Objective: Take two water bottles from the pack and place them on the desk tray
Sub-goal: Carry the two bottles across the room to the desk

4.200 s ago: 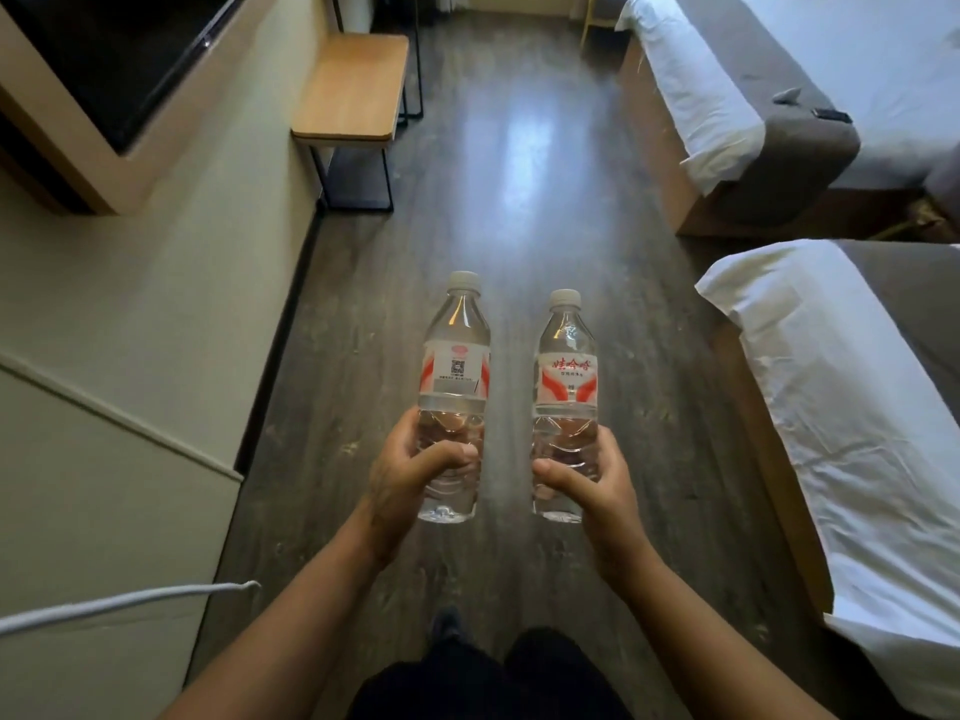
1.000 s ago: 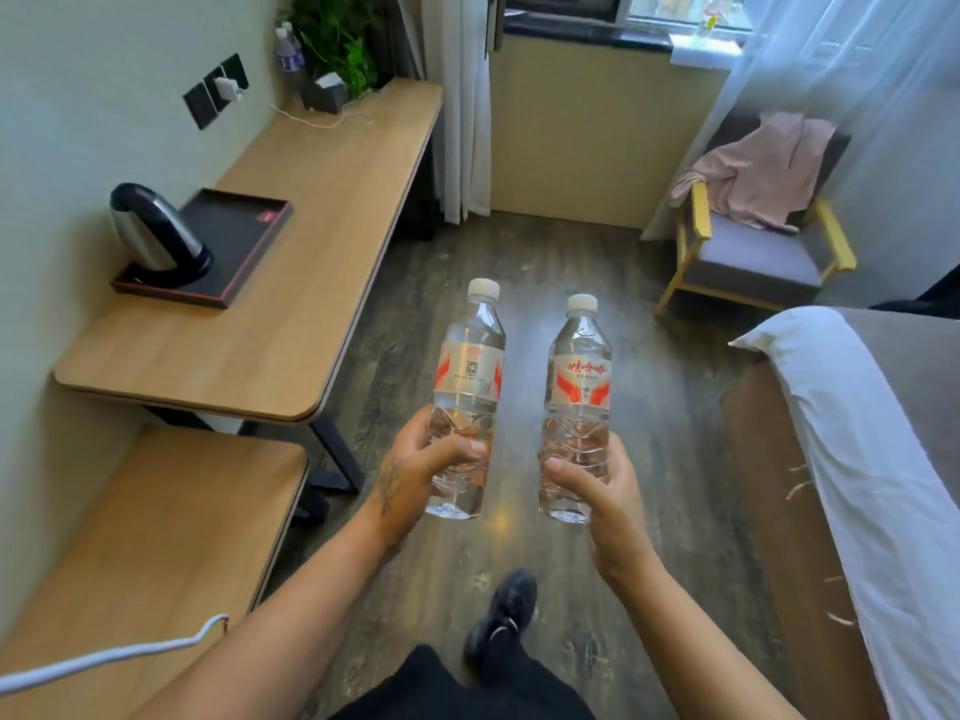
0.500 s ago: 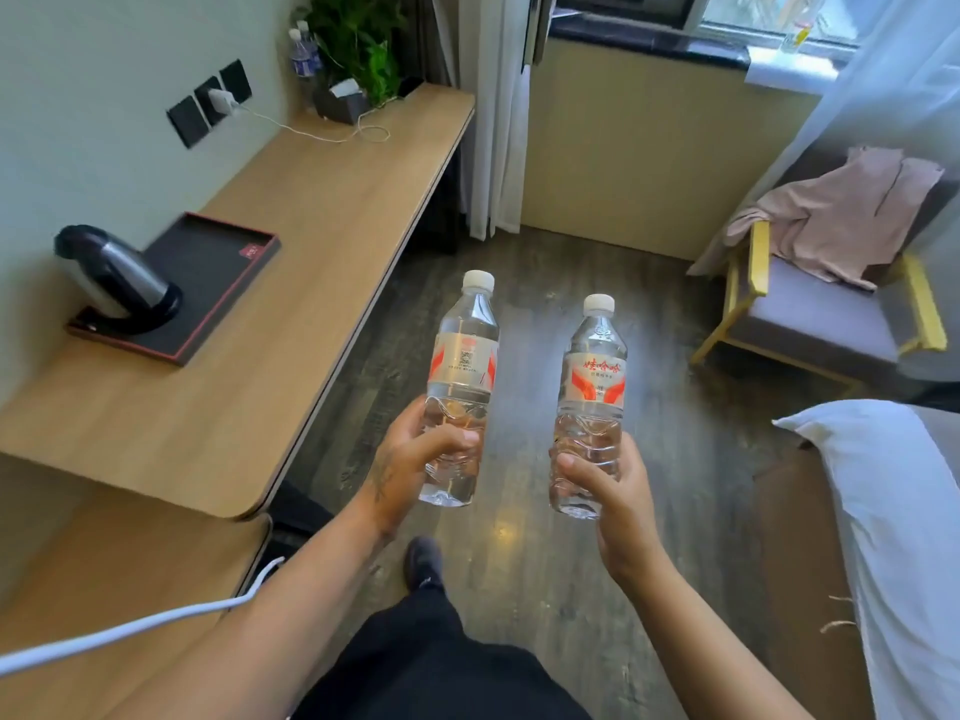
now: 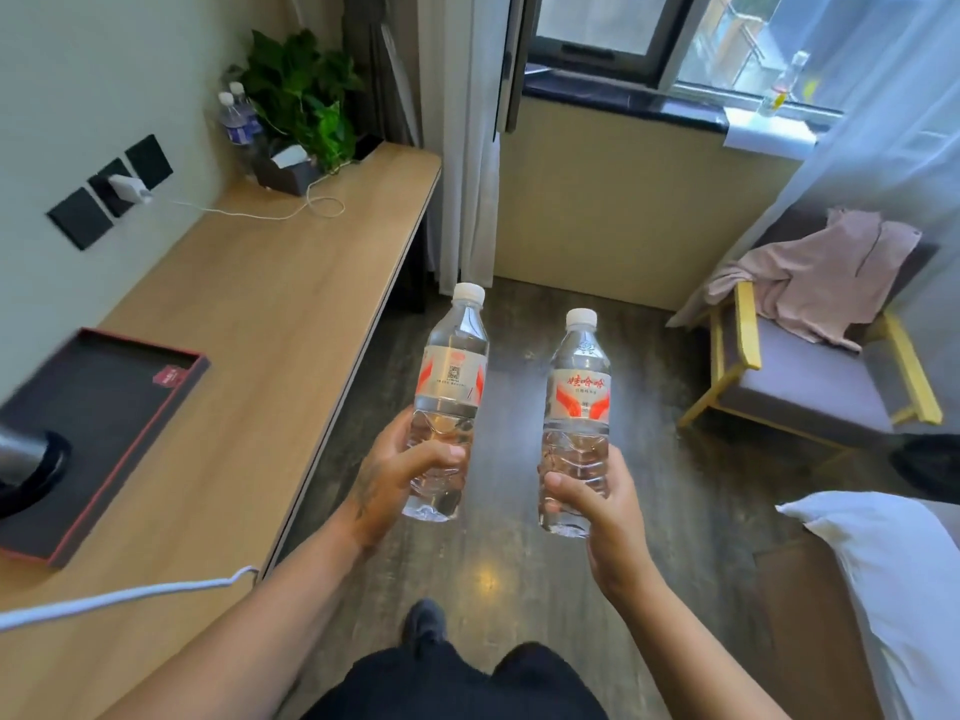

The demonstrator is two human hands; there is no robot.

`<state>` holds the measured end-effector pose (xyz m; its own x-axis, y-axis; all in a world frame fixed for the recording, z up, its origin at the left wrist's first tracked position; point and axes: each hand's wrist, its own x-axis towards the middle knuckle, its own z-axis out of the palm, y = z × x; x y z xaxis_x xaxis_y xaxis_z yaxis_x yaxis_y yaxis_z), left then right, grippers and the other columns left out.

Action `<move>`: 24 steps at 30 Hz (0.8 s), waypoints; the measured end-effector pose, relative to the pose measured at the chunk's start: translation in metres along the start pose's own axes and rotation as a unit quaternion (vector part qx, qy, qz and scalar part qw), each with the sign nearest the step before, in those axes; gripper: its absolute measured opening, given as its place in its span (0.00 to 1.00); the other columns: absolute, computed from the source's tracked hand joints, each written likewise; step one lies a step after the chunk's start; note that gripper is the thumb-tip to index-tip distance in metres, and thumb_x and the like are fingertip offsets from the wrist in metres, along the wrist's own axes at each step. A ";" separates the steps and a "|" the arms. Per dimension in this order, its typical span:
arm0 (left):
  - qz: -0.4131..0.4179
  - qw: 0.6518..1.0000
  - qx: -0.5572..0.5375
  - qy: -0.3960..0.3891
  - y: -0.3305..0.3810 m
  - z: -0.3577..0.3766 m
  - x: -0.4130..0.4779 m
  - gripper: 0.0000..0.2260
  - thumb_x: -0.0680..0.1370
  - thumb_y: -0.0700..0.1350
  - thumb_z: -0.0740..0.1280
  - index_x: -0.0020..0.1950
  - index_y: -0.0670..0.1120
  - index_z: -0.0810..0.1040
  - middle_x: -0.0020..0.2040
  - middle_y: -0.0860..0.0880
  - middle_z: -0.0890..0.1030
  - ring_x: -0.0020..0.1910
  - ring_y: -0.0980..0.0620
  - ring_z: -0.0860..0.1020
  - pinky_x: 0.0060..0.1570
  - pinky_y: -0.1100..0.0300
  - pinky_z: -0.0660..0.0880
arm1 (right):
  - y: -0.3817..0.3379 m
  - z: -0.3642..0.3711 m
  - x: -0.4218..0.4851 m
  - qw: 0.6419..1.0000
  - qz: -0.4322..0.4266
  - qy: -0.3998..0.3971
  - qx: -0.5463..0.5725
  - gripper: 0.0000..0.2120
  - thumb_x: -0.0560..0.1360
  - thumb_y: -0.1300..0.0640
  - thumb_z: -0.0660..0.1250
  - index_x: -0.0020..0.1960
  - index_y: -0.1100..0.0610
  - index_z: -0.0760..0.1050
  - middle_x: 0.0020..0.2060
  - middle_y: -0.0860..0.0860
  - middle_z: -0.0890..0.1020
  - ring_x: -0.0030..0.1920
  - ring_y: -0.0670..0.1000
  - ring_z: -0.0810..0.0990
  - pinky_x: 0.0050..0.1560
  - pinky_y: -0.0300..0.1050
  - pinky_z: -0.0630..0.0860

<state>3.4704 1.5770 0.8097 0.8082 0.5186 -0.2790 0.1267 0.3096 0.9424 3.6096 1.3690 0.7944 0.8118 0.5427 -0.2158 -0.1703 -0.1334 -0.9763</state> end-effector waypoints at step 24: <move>0.015 0.996 -0.061 0.065 0.102 0.036 0.342 0.19 0.65 0.51 0.78 0.56 0.56 0.88 0.46 0.50 0.88 0.43 0.52 0.86 0.42 0.60 0.83 | -0.079 -0.019 0.380 0.998 -0.007 -0.064 -0.003 0.32 0.65 0.42 0.78 0.65 0.48 0.75 0.52 0.43 0.88 0.54 0.48 0.88 0.48 0.36 0.84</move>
<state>3.7801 1.7572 0.8171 0.7279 0.6262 -0.2794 0.0256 0.3824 0.9236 3.9424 1.5704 0.7898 0.7358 0.6463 -0.2019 -0.1549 -0.1297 -0.9794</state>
